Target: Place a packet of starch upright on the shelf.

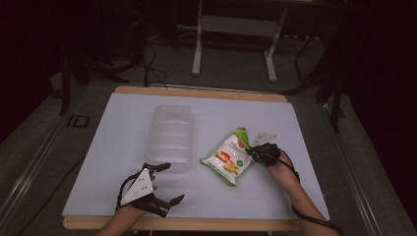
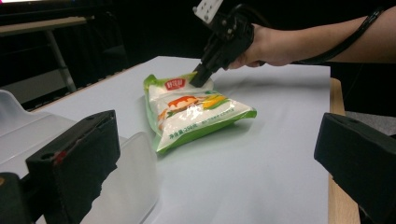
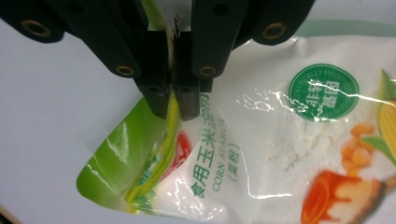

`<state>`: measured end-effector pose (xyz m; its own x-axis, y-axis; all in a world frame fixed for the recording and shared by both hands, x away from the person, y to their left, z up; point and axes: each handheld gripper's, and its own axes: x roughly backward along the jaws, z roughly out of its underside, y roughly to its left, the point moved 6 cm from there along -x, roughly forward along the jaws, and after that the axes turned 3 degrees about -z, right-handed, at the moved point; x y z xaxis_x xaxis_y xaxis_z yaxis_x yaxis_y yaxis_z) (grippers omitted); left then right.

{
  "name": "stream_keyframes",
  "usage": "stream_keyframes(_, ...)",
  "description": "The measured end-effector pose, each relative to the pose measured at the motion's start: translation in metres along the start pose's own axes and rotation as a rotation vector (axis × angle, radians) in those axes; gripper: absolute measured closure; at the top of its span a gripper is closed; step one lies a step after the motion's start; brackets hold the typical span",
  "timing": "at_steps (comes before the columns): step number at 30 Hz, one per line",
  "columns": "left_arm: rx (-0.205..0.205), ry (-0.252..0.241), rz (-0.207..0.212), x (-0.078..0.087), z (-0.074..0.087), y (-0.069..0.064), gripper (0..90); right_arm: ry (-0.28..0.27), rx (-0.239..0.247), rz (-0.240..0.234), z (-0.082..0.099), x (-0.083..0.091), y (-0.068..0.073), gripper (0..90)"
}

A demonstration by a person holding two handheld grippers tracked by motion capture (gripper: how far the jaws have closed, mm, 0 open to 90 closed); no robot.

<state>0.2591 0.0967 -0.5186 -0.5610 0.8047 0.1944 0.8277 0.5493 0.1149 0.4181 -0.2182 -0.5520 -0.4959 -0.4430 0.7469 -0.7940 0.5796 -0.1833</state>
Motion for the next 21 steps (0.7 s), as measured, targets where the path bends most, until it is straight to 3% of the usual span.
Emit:
stream_keyframes(8,-0.002,-0.001,-0.002,0.000,0.000,0.000,0.5,-0.086,0.014,0.013,-0.019,0.022,0.001,87.0)
stream_keyframes(21,-0.001,0.002,-0.004,-0.001,0.000,0.000,0.5,-0.220,0.081,0.007,-0.051,0.057,0.022,87.2)
